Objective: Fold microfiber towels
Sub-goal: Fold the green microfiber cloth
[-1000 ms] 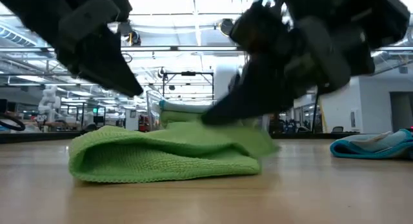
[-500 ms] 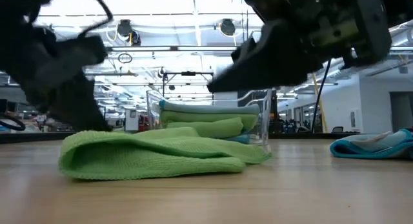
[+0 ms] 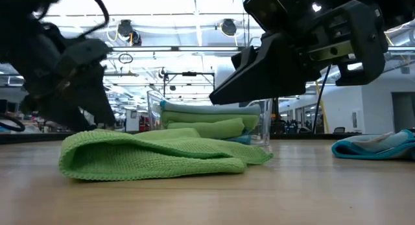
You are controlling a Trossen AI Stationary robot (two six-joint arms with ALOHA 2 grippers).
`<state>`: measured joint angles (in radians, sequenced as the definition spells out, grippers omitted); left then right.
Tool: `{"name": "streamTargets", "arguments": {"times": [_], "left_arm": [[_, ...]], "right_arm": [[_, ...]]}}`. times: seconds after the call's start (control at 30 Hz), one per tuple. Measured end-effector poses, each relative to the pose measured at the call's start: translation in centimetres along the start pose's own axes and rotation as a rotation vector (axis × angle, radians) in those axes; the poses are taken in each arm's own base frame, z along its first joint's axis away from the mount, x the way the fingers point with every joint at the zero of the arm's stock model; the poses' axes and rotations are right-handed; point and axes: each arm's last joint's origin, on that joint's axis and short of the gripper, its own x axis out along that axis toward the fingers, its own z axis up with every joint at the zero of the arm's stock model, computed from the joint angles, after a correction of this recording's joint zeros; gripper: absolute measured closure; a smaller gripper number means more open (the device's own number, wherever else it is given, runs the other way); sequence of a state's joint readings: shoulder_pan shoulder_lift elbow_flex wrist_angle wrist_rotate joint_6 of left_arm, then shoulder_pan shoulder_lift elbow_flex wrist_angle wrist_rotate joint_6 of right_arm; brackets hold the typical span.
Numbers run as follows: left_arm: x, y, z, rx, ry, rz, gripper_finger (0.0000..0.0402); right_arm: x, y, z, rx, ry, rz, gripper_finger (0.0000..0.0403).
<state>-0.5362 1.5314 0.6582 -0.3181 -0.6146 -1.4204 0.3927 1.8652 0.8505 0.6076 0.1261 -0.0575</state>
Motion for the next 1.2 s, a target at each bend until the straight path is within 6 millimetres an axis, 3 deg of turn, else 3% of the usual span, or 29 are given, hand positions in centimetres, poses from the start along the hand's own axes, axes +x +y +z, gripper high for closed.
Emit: {"name": "streamTargets", "arguments": {"times": [0.17,0.33,0.5,0.73,0.83,1.0,1.2], "left_arm": [[1.3,-0.3,0.0,-0.053,0.127,-0.021,0.0054],[2.6,-0.3,0.0,-0.081,0.146,0.000,0.0073],[2.7,-0.6,-0.2,-0.033,0.143,-0.035,0.0166],[2.0,-1.6,-1.3,0.172,0.190,-0.149,0.0371],[1.3,-1.9,-1.6,0.314,0.203,-0.205,0.0385],[0.2,-2.4,-1.0,0.498,0.116,-0.249,0.0393],[-0.6,-2.8,-0.2,0.615,0.060,-0.278,0.0392]], "right_arm": [[0.0,0.0,0.0,-0.014,-0.001,0.000,0.0371],[0.0,0.0,0.0,-0.023,0.001,0.000,0.0371],[0.0,0.1,-0.3,-0.041,0.028,0.003,0.0371],[-0.8,-0.7,0.5,0.007,0.039,-0.077,0.0371],[-1.2,-1.7,0.9,0.074,0.036,-0.117,0.0366],[-1.1,-2.7,2.8,0.174,0.006,-0.131,0.0316],[0.1,-5.2,7.4,0.222,-0.021,-0.140,0.0196]]}}
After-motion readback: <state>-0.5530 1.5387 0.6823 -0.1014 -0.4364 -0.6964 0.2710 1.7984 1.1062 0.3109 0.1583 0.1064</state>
